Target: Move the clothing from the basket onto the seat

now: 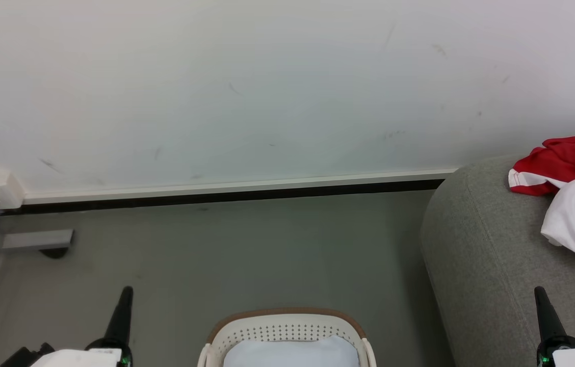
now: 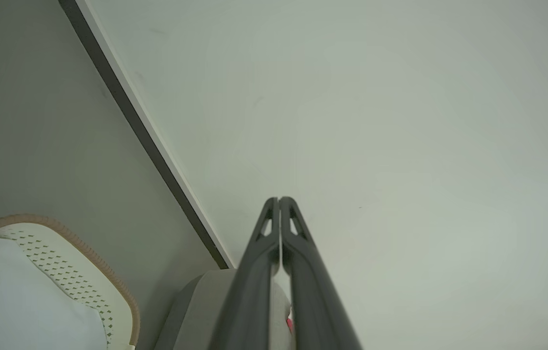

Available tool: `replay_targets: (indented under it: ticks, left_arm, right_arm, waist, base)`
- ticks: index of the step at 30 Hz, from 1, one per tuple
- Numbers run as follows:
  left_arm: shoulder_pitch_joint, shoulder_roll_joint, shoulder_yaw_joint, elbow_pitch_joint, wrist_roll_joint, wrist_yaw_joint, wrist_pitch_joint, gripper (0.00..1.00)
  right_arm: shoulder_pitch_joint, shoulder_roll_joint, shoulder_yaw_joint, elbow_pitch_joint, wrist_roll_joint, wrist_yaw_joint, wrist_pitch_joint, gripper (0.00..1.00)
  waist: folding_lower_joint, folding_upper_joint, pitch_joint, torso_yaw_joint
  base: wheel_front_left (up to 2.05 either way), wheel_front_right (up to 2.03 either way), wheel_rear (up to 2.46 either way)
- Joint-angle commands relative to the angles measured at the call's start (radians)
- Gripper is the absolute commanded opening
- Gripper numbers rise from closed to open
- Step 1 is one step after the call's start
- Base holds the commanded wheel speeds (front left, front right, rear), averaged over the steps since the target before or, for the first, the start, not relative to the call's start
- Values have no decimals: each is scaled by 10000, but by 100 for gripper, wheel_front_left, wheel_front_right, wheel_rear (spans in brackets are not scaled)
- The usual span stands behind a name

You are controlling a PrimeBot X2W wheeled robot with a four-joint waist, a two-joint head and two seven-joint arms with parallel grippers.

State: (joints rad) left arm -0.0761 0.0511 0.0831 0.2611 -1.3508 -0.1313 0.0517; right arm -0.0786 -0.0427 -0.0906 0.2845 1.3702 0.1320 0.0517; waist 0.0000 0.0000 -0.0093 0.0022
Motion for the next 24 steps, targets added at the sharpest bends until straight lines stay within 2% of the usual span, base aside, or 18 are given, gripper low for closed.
replay_targets:
  ticks: [1, 24]
  left_arm:
    - [-171, 37, 54, -68, -354, 7, 59, 0]
    - [-326, 11, 270, -137, -2012, 10, 489, 0]
  right_arm:
    - [-153, -108, -45, -132, 225, -18, 67, 0]
    - [-291, -114, -203, -342, 1838, -22, 493, 0]
  waist:
    - [0, 0, 6, -1]
    - [0, 0, 84, -15]
  base:
    - [0, 0, 0]
    - [0, 0, 0]
